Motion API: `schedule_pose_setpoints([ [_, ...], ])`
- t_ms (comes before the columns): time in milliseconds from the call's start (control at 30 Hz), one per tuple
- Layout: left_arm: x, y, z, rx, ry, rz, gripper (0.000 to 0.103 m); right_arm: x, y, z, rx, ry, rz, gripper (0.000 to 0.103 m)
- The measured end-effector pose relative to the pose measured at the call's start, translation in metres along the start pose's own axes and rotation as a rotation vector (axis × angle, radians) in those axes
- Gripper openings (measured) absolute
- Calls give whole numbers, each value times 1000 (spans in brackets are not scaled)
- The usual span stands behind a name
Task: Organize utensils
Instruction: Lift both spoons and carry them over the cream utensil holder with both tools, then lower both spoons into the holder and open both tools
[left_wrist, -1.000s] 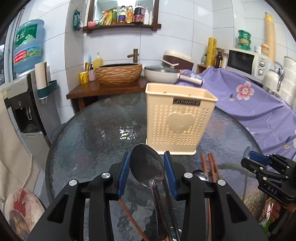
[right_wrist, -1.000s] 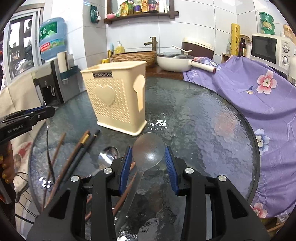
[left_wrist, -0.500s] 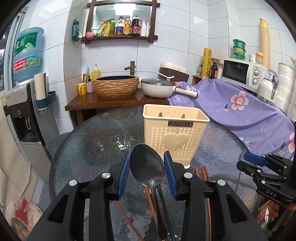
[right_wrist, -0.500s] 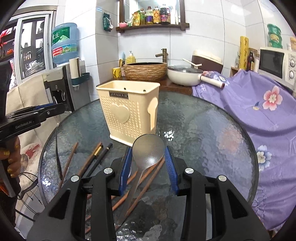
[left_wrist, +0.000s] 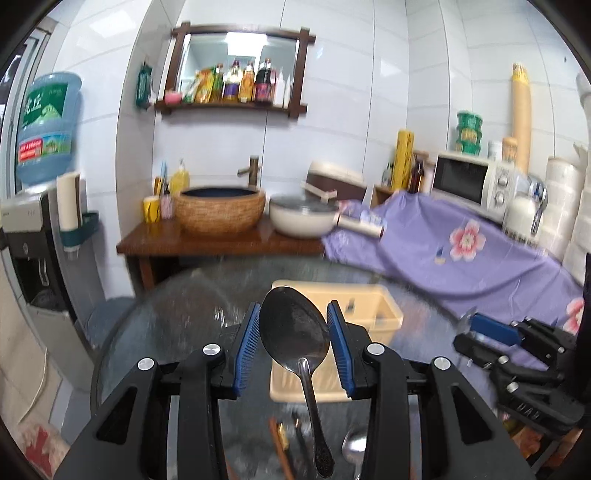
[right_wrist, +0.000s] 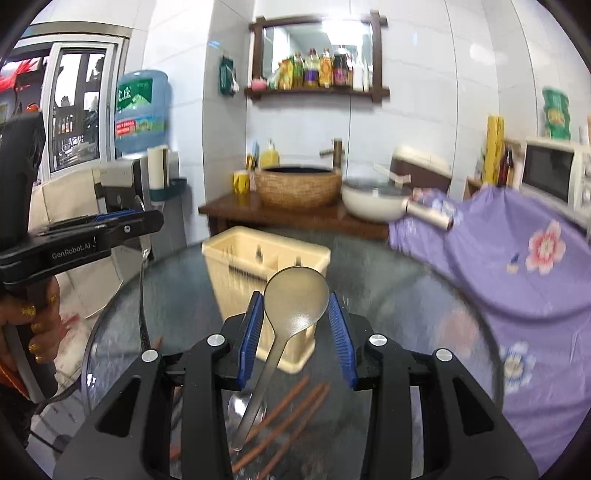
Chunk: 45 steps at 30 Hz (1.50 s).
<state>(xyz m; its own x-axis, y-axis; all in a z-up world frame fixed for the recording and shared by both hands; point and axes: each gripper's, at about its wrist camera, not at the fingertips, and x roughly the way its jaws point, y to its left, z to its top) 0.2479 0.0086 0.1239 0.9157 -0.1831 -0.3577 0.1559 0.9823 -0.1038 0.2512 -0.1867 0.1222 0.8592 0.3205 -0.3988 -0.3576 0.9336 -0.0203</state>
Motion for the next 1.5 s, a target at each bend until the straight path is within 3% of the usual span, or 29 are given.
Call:
schedule_pose_setpoints([
  [233,17,-5,69,-26,-97,20,36,13,6,83,-49,-131,-42,37],
  [467,57,0,90,-48,-149,122,36,50,1,127,-72,-197,-157,37],
  [733,94,-4,57,-29,-138,159,36,101,-1,87,-84,-155,-230,37],
  [867,106,-1,37,-31,-90,151,36,116,0,64,-88,-109,-223,37],
  [1200,118,6,5,-9,-13,137,37,122,3,21,-86,-39,-174,37],
  [1500,119,-2,-6,40,5,121,37,124,6,10,-95,-17,-164,37],
])
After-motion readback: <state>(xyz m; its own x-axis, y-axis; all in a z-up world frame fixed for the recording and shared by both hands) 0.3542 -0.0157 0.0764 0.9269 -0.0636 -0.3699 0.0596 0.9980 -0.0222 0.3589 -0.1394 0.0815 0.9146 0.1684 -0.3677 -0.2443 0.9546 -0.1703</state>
